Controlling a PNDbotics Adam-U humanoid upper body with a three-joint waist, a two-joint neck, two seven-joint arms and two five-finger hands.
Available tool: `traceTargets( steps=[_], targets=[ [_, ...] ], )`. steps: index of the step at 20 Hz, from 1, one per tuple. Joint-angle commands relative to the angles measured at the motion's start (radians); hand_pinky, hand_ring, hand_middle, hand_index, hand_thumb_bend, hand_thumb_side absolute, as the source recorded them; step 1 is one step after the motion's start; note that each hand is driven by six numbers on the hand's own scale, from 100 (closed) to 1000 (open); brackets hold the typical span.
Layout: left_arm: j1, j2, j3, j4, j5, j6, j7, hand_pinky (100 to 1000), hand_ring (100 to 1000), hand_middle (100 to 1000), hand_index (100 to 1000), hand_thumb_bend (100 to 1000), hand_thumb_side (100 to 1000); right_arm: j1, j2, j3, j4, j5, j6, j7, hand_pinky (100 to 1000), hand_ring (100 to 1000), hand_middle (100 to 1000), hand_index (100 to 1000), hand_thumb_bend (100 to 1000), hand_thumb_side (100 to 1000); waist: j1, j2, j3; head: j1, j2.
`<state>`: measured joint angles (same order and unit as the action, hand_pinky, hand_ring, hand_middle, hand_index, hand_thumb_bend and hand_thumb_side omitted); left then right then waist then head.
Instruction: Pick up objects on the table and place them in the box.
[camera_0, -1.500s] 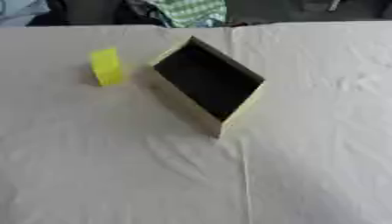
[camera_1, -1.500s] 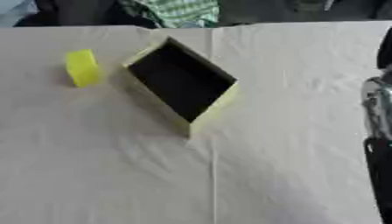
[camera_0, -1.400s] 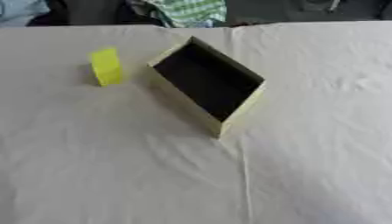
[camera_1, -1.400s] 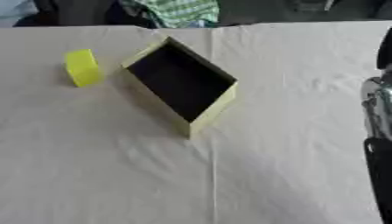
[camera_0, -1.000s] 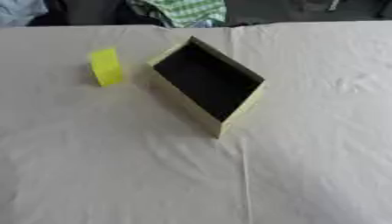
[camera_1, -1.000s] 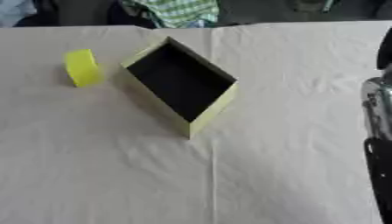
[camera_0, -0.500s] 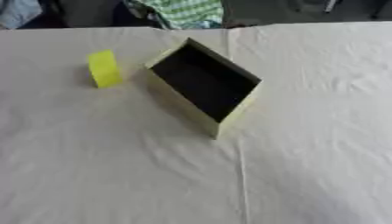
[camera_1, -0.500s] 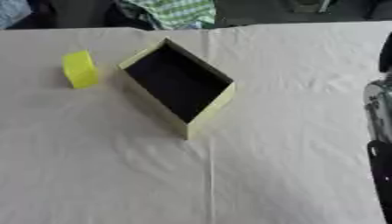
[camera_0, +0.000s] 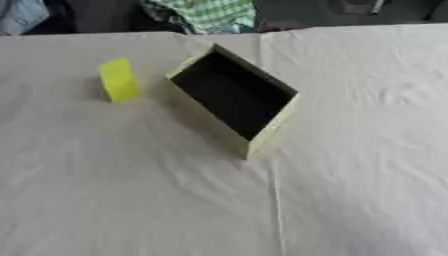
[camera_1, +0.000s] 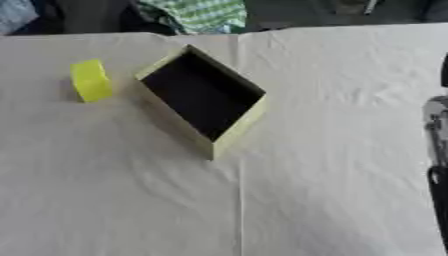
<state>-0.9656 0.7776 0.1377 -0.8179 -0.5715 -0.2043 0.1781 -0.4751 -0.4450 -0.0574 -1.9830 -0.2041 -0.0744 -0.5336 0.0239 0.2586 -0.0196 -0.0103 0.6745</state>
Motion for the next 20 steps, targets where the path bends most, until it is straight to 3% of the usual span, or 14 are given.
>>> traceTargets(
  steps=[1, 8, 12, 17, 20],
  targets=[
    [-0.069, 0.047, -0.006, 0.101, -0.112, -0.023, -0.018, 703, 596, 574, 739, 100, 794, -0.015, -0.027, -0.001, -0.017, -0.006, 0.000, 0.005, 735, 729, 498, 806, 100, 648, 0.017, -0.026, -0.001, 0.009, -0.014],
    [-0.172, -0.019, -0.007, 0.243, -0.370, -0.042, -0.185, 774, 713, 669, 817, 100, 841, -0.026, -0.026, 0.005, -0.017, -0.009, 0.001, 0.012, 736, 729, 497, 806, 100, 648, 0.020, -0.012, -0.010, 0.027, -0.035],
    [-0.207, -0.070, 0.005, 0.259, -0.468, -0.076, -0.278, 843, 798, 745, 856, 100, 938, -0.031, -0.022, 0.008, -0.017, -0.011, 0.002, 0.016, 737, 730, 496, 807, 100, 647, 0.022, 0.001, -0.023, 0.042, -0.051],
    [-0.240, -0.125, 0.003, 0.256, -0.549, -0.117, -0.382, 888, 851, 781, 875, 271, 977, -0.042, -0.014, 0.012, -0.017, -0.015, 0.003, 0.022, 737, 731, 495, 807, 100, 647, 0.020, 0.012, -0.035, 0.055, -0.058],
    [-0.251, -0.155, 0.006, 0.253, -0.576, -0.124, -0.419, 902, 866, 792, 886, 310, 988, -0.048, -0.007, 0.015, -0.017, -0.018, 0.003, 0.025, 737, 730, 495, 807, 100, 647, 0.019, 0.014, -0.039, 0.064, -0.060]
  ],
)
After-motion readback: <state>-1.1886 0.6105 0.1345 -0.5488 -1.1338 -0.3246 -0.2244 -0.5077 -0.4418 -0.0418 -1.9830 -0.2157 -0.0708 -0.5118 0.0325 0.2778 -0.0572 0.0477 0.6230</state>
